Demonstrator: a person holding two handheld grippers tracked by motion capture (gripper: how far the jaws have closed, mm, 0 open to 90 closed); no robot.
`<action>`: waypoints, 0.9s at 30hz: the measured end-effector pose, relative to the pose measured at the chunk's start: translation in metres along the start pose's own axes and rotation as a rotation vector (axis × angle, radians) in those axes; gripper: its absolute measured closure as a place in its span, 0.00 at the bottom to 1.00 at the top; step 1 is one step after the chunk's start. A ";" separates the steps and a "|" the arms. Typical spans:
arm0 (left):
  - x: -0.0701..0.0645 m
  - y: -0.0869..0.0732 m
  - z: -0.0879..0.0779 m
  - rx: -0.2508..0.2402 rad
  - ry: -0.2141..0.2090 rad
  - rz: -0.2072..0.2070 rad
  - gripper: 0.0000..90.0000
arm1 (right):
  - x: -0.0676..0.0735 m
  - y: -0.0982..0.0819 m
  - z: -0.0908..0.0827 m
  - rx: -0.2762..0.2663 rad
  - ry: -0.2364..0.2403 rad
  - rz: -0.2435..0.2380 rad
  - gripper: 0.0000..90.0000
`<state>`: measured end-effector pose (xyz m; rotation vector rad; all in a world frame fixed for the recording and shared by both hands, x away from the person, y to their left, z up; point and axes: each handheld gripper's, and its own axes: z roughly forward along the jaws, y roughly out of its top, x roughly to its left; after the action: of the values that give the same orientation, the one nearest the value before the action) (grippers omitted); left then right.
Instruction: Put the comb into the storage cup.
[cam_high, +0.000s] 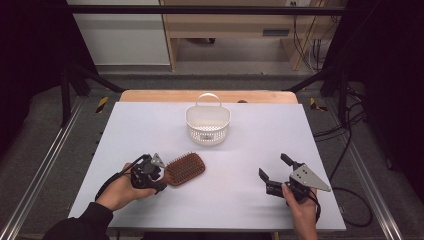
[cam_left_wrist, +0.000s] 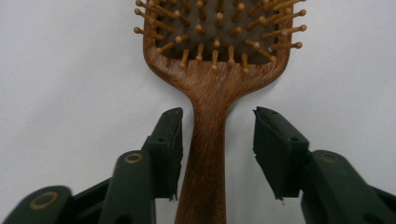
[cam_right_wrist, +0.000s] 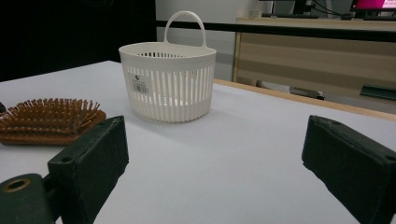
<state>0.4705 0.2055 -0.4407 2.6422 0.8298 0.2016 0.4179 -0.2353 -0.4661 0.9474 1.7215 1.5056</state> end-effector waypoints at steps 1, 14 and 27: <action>0.001 0.000 0.001 0.003 -0.005 -0.005 0.61 | 0.000 0.000 0.000 0.001 0.000 -0.001 0.08; 0.004 0.000 0.008 0.030 -0.016 0.011 0.71 | 0.000 0.000 0.000 0.002 0.006 -0.001 0.08; 0.001 0.003 0.010 0.038 -0.007 0.030 0.80 | 0.001 0.000 0.001 0.005 0.010 -0.006 0.08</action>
<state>0.4752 0.2006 -0.4486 2.6904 0.7994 0.1859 0.4180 -0.2341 -0.4662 0.9383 1.7338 1.5053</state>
